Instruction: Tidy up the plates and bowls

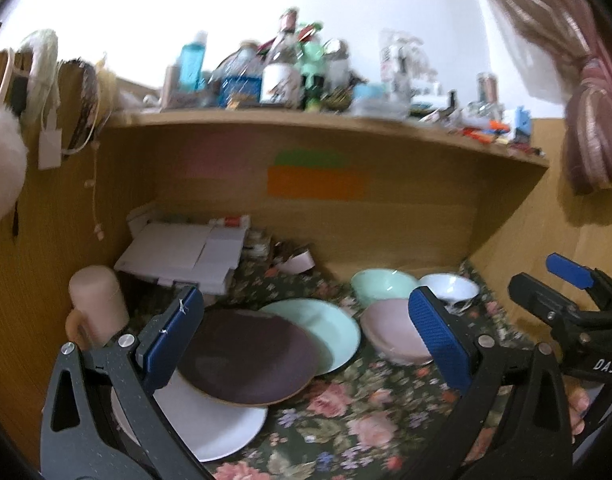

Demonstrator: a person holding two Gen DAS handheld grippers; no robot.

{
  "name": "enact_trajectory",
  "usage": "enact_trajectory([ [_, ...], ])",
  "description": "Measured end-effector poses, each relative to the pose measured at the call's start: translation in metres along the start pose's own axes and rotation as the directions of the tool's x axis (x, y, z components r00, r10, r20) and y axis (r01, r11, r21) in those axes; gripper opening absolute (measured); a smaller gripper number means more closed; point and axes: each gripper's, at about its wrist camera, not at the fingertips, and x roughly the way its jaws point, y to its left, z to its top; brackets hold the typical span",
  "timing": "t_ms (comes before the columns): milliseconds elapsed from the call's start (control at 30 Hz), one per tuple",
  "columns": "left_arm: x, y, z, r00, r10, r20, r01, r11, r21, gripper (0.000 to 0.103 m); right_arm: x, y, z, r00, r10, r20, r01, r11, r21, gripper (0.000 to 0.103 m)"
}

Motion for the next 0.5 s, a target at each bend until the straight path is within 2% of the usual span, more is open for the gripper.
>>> enact_trajectory([
  [133, 0.015, 0.022, -0.012, 0.998, 0.04, -0.053, -0.041, 0.999, -0.019, 0.103, 0.021, 0.006, -0.009, 0.998, 0.022, -0.052, -0.022, 1.0, -0.01, 0.103],
  [300, 0.034, 0.06, -0.029, 0.987, 0.101, -0.126, -0.109, 0.993, -0.052, 0.103, 0.047, 0.017, -0.021, 0.992, 0.053, -0.117, -0.056, 0.998, -0.019, 0.103],
  [500, 0.062, 0.103, -0.043, 0.967, 0.108, -0.231, -0.138, 0.983, -0.12, 0.103, 0.084, 0.034, -0.037, 0.97, 0.12, -0.21, -0.127, 0.992, -0.02, 0.103],
])
